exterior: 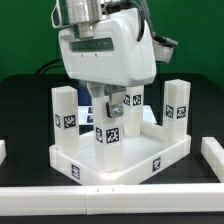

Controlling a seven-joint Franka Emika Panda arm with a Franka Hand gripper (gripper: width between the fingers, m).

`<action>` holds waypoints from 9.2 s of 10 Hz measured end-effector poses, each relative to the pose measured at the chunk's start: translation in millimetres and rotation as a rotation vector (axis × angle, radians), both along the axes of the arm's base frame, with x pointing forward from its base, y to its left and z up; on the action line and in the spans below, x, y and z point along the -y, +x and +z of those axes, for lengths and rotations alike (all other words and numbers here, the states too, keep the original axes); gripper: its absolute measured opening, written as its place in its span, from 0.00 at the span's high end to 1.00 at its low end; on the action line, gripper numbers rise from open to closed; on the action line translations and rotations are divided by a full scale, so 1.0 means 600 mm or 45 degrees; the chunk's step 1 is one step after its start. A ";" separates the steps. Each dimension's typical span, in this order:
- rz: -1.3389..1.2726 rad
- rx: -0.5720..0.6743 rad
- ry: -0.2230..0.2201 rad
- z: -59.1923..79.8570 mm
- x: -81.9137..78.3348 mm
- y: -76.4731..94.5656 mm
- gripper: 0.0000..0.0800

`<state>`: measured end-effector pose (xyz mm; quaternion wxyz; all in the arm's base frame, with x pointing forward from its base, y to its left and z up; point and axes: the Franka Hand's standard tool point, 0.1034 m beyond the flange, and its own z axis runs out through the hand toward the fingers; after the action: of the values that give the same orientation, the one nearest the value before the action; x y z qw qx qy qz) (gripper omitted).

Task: Assemble desk

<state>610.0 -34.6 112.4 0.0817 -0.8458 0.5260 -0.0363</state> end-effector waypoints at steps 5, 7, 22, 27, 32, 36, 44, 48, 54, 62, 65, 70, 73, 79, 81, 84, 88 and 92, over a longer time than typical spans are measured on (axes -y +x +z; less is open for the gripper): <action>0.786 0.050 -0.085 -0.005 -0.011 -0.002 0.20; 0.940 0.064 -0.112 -0.006 -0.005 -0.002 0.19; 0.164 0.002 -0.006 0.005 0.009 0.018 0.64; -0.044 -0.017 0.031 0.006 0.010 0.017 0.64; 0.517 0.039 -0.039 0.000 -0.005 0.015 0.21; 1.066 0.063 -0.158 -0.006 0.027 0.007 0.19; 1.437 0.042 -0.254 -0.007 0.035 0.010 0.49; 0.868 0.014 -0.194 0.001 0.023 0.015 0.64; -0.134 -0.024 0.012 -0.002 0.005 0.015 0.64; -0.862 -0.111 0.210 -0.006 -0.002 0.016 0.56; -0.375 -0.070 0.149 -0.004 -0.012 0.017 0.21; 0.282 -0.011 0.019 -0.001 -0.002 0.018 0.19; 0.713 0.011 -0.085 -0.005 0.006 0.024 0.19; 0.283 -0.026 -0.029 -0.001 0.009 0.026 0.64; -0.106 -0.062 0.017 0.003 0.014 0.027 0.64; -0.699 -0.106 0.141 0.001 0.025 0.027 0.64; -0.927 -0.127 0.179 0.001 0.024 0.029 0.64; -0.911 -0.119 0.184 0.008 0.021 0.031 0.36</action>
Offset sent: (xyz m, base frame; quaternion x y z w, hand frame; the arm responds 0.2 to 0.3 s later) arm 0.0077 0.0385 -0.0052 0.0125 -0.0946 -0.4575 0.8840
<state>628.7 -47.3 117.2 0.0993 -0.6013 0.7927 0.0132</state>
